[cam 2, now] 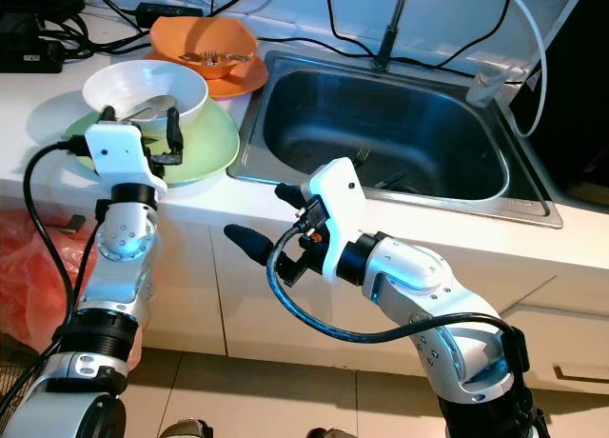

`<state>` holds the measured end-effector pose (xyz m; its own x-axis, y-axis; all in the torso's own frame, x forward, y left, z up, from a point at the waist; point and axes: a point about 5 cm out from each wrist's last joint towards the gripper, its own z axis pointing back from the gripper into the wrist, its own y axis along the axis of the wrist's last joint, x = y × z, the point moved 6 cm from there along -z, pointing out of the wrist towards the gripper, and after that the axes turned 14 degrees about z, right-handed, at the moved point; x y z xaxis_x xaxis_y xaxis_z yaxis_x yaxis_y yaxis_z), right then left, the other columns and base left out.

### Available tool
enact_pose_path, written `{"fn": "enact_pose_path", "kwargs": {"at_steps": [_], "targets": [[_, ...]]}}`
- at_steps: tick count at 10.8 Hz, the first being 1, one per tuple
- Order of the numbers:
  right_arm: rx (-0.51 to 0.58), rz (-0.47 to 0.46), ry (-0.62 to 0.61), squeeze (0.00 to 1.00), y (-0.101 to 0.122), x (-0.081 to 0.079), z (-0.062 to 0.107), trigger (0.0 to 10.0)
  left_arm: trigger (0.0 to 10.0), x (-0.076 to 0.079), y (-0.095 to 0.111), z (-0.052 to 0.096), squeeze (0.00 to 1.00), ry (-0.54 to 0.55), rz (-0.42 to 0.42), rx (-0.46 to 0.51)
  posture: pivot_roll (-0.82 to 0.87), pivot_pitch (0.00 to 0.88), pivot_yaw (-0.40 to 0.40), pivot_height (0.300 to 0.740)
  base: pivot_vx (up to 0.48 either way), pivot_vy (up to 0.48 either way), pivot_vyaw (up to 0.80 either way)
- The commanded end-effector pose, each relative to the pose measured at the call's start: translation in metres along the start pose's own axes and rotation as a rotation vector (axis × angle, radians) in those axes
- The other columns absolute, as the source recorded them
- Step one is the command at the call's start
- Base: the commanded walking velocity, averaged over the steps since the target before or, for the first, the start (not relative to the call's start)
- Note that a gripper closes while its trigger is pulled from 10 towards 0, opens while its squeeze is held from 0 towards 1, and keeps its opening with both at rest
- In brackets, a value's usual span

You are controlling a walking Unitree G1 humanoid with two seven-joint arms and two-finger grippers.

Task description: Kitchen organization

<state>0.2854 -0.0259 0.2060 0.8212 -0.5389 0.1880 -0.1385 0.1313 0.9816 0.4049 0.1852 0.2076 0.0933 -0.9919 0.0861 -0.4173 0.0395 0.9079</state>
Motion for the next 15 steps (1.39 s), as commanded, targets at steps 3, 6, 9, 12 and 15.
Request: {"fn": "enact_pose_path", "kwargs": {"at_steps": [3, 6, 9, 12, 15], "targets": [[-0.001, 0.015, 0.005, 0.0, 0.0009, -0.0011, 0.0011, 10.0, 0.0, 0.011, 0.0023, -0.0087, 0.0, -0.021, 0.0, 0.013, -0.05, 0.082, -0.118, 0.74, 0.0, 0.0, 0.0], [-0.004, 0.016, -0.009, 0.0, -0.0011, -0.0001, 0.0017, 10.0, 0.0, 0.0131, 0.0046, -0.0109, 0.0, -0.031, 0.006, 0.028, -0.05, 0.083, -0.114, 0.74, 0.0, 0.0, 0.0], [-0.007, 0.017, -0.008, 0.0, -0.0019, -0.0007, 0.0018, 10.0, 0.0, 0.0126, 0.0047, -0.012, 0.0, -0.03, 0.011, 0.035, -0.05, 0.082, -0.111, 0.74, 0.0, 0.0, 0.0], [-0.011, 0.02, -0.01, 0.0, -0.0028, -0.0005, 0.0021, 10.0, 0.0, 0.0117, 0.0055, -0.0122, 0.0, -0.03, 0.015, 0.041, -0.04, 0.083, -0.112, 0.74, 0.0, 0.0, 0.0], [-0.012, 0.025, -0.014, 0.0, -0.0029, 0.0005, 0.0013, 10.0, 0.0, 0.0112, 0.006, -0.0123, 0.0, -0.029, 0.019, 0.047, -0.04, 0.082, -0.113, 0.74, 0.0, 0.0, 0.0]]}}
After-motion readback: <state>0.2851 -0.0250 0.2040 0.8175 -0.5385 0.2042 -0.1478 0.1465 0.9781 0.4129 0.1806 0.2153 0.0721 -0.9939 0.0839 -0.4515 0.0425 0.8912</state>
